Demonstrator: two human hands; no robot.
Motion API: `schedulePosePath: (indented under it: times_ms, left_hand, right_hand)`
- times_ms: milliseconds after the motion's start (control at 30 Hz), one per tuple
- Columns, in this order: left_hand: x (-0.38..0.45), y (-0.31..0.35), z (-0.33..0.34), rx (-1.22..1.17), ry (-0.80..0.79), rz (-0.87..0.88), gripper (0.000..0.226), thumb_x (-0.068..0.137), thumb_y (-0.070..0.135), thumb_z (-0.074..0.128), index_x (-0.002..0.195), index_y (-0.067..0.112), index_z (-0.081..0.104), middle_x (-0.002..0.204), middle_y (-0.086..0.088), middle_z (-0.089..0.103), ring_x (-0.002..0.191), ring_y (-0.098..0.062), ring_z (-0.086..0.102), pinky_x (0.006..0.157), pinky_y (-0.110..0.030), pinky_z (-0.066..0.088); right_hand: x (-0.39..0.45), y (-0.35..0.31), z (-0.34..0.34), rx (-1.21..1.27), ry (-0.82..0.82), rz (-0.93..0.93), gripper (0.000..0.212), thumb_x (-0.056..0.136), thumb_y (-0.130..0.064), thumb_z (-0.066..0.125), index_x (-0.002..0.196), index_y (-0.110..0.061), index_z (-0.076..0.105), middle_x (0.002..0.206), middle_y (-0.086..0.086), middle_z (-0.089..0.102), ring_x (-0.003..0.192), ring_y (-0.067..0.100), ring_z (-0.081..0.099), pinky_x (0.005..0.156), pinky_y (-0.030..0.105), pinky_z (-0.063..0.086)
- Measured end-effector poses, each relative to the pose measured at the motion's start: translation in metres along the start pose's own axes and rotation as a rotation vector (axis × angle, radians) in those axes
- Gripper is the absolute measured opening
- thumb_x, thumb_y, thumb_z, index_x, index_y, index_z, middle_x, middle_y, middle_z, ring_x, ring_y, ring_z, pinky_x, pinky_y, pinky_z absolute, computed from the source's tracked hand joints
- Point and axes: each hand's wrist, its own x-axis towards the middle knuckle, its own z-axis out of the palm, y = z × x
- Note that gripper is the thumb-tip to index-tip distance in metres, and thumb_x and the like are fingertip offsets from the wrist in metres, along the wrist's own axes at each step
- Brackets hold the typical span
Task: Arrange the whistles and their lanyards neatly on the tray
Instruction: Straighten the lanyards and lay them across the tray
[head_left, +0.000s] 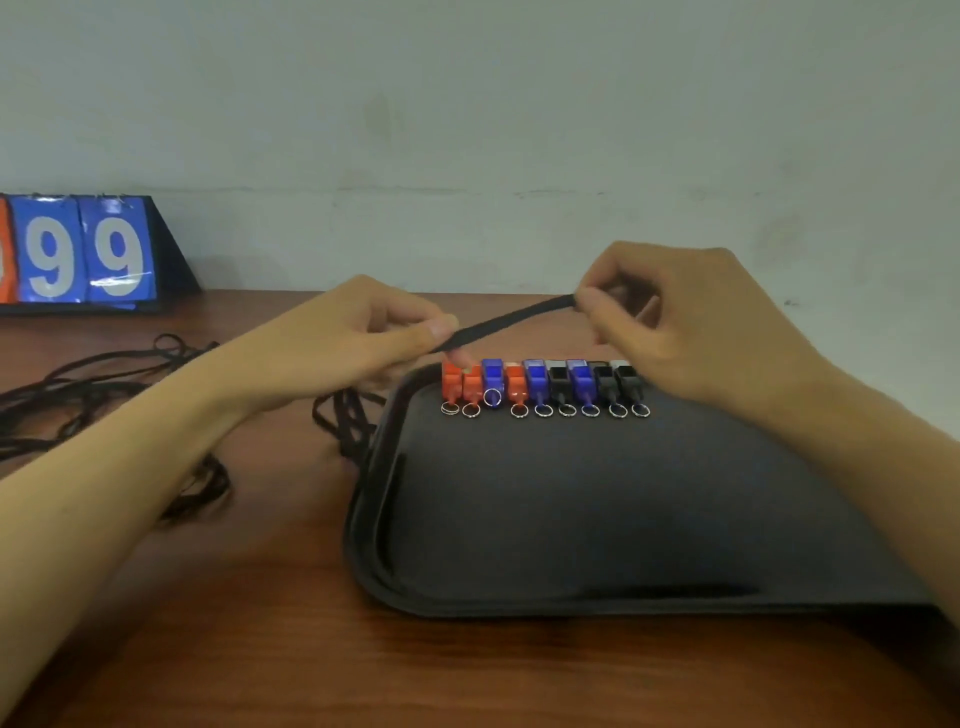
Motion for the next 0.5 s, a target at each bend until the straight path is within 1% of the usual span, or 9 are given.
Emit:
schedulePosePath:
  times_ms: [33, 100, 133, 200, 267, 367, 400, 467, 500]
  left_hand:
    - [-0.001, -0.005, -0.006, 0.039, 0.025, -0.030, 0.035, 0.100, 0.049, 0.049, 0.082, 0.033, 0.074, 0.056, -0.003, 0.037, 0.051, -0.017, 0.033, 0.057, -0.027, 0.033]
    - [-0.003, -0.014, -0.017, 0.128, 0.081, -0.086, 0.037, 0.098, 0.051, 0.049, 0.086, 0.029, 0.076, 0.054, -0.001, 0.040, 0.049, -0.012, 0.035, 0.057, -0.028, 0.033]
    - [-0.004, -0.017, -0.021, 0.171, 0.112, -0.108, 0.038, 0.098, 0.051, 0.050, 0.086, 0.027, 0.076, 0.051, 0.003, 0.041, 0.046, -0.008, 0.037, 0.055, -0.026, 0.035]
    - [-0.006, -0.023, -0.026, 0.208, 0.159, -0.140, 0.039, 0.099, 0.048, 0.051, 0.081, 0.022, 0.074, 0.047, 0.007, 0.043, 0.041, -0.002, 0.041, 0.050, -0.011, 0.036]
    - [-0.007, -0.028, -0.028, 0.199, 0.155, -0.164, 0.042, 0.097, 0.051, 0.052, 0.075, 0.020, 0.071, 0.049, 0.005, 0.043, 0.040, -0.002, 0.041, 0.047, -0.009, 0.038]
    - [-0.008, -0.036, -0.030, 0.225, 0.138, -0.170, 0.046, 0.095, 0.058, 0.051, 0.078, 0.021, 0.071, 0.051, 0.002, 0.044, 0.043, -0.005, 0.040, 0.052, -0.015, 0.035]
    - [-0.008, -0.038, -0.030, 0.241, 0.127, -0.174, 0.045, 0.095, 0.059, 0.050, 0.082, 0.022, 0.072, 0.051, 0.000, 0.048, 0.046, -0.007, 0.043, 0.057, -0.019, 0.038]
    - [-0.007, -0.037, -0.029, 0.242, 0.100, -0.177, 0.043, 0.094, 0.062, 0.051, 0.091, 0.026, 0.074, 0.061, -0.009, 0.061, 0.054, -0.018, 0.055, 0.068, -0.031, 0.046]
    - [-0.007, -0.035, -0.028, 0.217, 0.095, -0.168, 0.041, 0.094, 0.060, 0.053, 0.093, 0.026, 0.075, 0.065, -0.002, 0.067, 0.058, -0.017, 0.061, 0.071, -0.034, 0.049]
  right_hand:
    - [0.002, 0.009, -0.005, -0.031, 0.013, 0.063, 0.012, 0.092, -0.028, 0.059, 0.082, -0.025, 0.065, 0.071, -0.012, 0.068, 0.070, 0.007, 0.063, 0.065, 0.017, 0.046]
    - [0.006, 0.028, -0.014, -0.108, 0.022, 0.199, 0.014, 0.090, -0.028, 0.057, 0.080, -0.023, 0.065, 0.071, -0.009, 0.066, 0.071, 0.009, 0.060, 0.062, 0.018, 0.042]
    - [0.008, 0.037, -0.017, -0.146, 0.020, 0.265, 0.016, 0.090, -0.028, 0.055, 0.079, -0.022, 0.065, 0.071, -0.008, 0.064, 0.072, 0.014, 0.058, 0.060, 0.019, 0.040]
    - [0.008, 0.051, -0.022, -0.226, 0.006, 0.378, 0.019, 0.089, -0.033, 0.052, 0.079, -0.023, 0.064, 0.075, -0.006, 0.063, 0.077, 0.022, 0.057, 0.063, 0.027, 0.043]
    - [0.007, 0.060, -0.024, -0.326, -0.039, 0.469, 0.023, 0.089, -0.038, 0.050, 0.077, -0.023, 0.064, 0.080, 0.000, 0.065, 0.081, 0.028, 0.058, 0.067, 0.032, 0.045]
    - [0.006, 0.066, -0.025, -0.459, -0.127, 0.577, 0.030, 0.087, -0.041, 0.049, 0.074, -0.018, 0.064, 0.079, 0.006, 0.063, 0.076, 0.029, 0.057, 0.062, 0.031, 0.039]
    - [0.005, 0.067, -0.026, -0.490, -0.152, 0.604, 0.030, 0.086, -0.042, 0.049, 0.074, -0.018, 0.064, 0.078, 0.006, 0.061, 0.075, 0.029, 0.056, 0.060, 0.030, 0.037]
    - [0.005, 0.068, -0.027, -0.539, -0.213, 0.651, 0.031, 0.086, -0.043, 0.049, 0.078, -0.018, 0.066, 0.078, 0.005, 0.058, 0.072, 0.027, 0.054, 0.060, 0.030, 0.036]
    - [0.005, 0.069, -0.028, -0.556, -0.243, 0.673, 0.031, 0.086, -0.044, 0.050, 0.081, -0.018, 0.066, 0.079, 0.004, 0.057, 0.072, 0.026, 0.054, 0.062, 0.031, 0.036]
